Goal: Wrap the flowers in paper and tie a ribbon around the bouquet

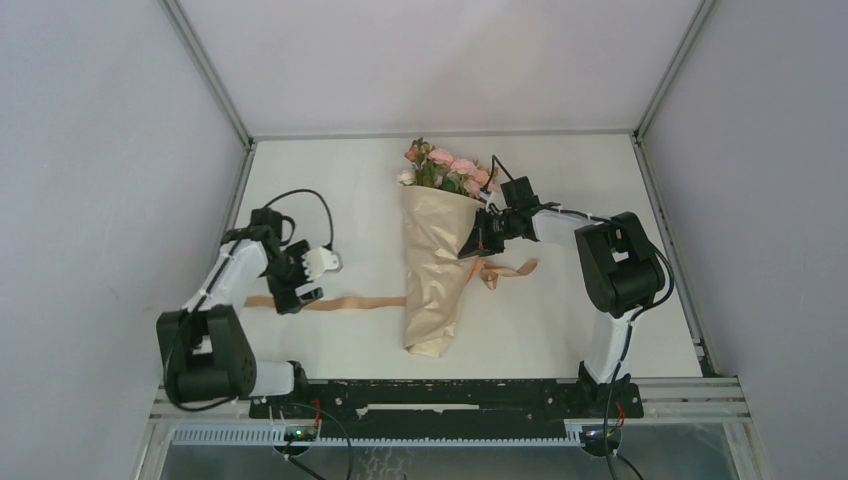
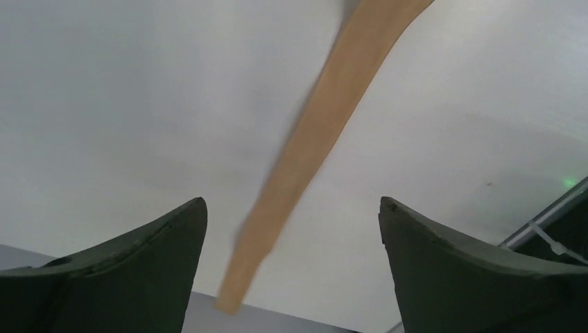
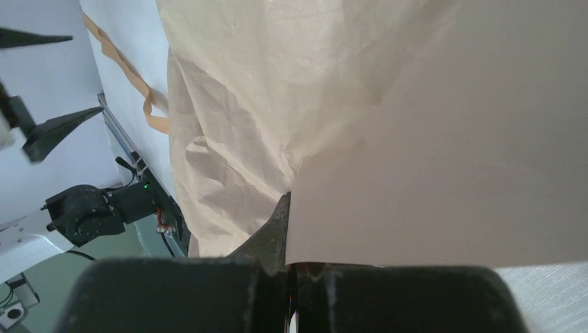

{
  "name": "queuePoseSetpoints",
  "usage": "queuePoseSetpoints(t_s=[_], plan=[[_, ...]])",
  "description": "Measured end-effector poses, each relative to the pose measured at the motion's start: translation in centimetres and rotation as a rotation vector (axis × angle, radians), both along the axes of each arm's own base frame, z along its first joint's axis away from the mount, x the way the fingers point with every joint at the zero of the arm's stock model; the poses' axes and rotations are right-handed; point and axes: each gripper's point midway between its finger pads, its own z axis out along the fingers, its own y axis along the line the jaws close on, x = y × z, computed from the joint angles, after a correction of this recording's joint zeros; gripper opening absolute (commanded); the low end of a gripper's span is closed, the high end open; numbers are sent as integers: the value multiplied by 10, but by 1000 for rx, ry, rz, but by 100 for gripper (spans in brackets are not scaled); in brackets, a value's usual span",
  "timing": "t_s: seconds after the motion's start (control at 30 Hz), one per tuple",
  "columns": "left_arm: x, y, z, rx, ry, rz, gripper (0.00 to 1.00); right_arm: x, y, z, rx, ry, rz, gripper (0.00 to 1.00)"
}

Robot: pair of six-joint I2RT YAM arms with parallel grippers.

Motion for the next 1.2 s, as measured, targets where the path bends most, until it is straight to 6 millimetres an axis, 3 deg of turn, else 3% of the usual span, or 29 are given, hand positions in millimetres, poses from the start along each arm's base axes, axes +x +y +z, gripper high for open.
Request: queuePoseSetpoints(t_s=[0.07, 0.17, 0.33, 0.5, 0.63, 0.7, 0.83, 1.07, 1.2], plan=[[-4, 33, -18, 45, 74, 62, 100, 0, 0, 0, -1, -1, 1, 0], [-4, 68, -30, 112, 106, 110, 100, 0, 0, 0, 0, -2, 3, 0], [6, 89, -44, 201, 95, 90, 87, 1, -2, 1, 4, -4, 1, 0], [4, 107, -62, 241, 143, 107, 73, 3, -7, 0, 1, -3, -6, 0], [1, 125, -63, 293, 176, 138, 58, 4, -12, -1, -4, 4, -16, 0], [-1, 129, -64, 317, 190, 135, 44, 5, -13, -1, -5, 6, -19, 0], [-4, 133, -65, 338, 209, 141, 2, 6, -15, -1, -5, 7, -24, 0], [11, 134, -63, 323, 129, 180, 0, 6, -16, -2, -6, 10, -28, 0], [26, 116, -55, 209, 34, 226, 0, 6, -16, -2, -6, 10, -29, 0]])
